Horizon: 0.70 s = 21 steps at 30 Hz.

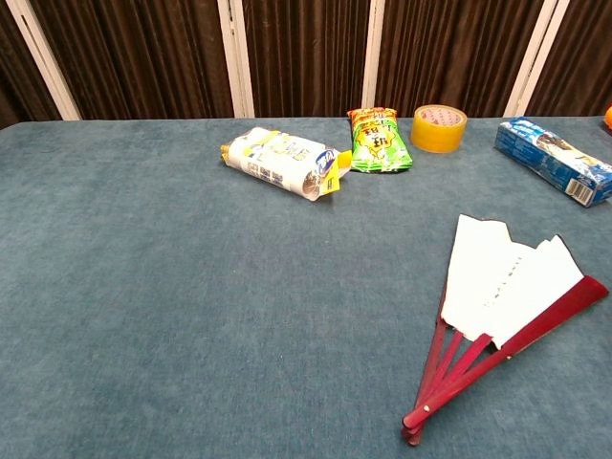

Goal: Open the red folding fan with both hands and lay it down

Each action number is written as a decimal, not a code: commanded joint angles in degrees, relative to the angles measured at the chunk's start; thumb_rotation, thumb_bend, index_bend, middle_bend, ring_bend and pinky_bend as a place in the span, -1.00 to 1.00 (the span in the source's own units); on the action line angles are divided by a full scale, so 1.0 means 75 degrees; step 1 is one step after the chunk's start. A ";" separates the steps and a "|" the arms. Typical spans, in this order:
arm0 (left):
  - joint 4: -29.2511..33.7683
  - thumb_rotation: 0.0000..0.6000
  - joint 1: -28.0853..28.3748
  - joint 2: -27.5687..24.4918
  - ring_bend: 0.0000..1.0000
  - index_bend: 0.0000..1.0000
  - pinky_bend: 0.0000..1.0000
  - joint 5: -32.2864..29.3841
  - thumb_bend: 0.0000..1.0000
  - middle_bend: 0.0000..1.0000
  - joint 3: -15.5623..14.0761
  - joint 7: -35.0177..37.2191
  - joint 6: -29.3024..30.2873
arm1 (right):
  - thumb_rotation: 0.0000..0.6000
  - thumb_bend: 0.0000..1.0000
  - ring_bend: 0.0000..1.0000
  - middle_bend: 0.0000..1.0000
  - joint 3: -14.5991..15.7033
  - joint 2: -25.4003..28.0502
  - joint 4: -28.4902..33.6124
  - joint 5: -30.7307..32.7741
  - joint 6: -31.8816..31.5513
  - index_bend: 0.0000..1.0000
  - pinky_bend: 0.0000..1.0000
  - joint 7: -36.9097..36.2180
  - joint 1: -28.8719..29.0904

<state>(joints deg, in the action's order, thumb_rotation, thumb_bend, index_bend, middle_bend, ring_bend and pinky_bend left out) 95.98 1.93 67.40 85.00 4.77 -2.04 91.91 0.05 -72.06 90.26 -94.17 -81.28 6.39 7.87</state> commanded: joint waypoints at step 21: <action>-0.0011 1.00 -0.0011 0.0015 -1.00 -0.82 -0.84 -0.0092 -0.24 -1.00 0.0070 0.0014 -0.0026 | 1.00 -0.72 -0.58 -0.85 0.0393 -0.1517 -0.1068 -0.0457 0.0803 -0.37 -0.75 0.0234 0.0504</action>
<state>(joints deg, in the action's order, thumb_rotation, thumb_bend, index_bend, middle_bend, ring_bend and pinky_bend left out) 95.89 1.83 67.50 84.33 5.29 -1.91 91.72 3.21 -82.41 83.25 -97.64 -75.81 7.96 11.15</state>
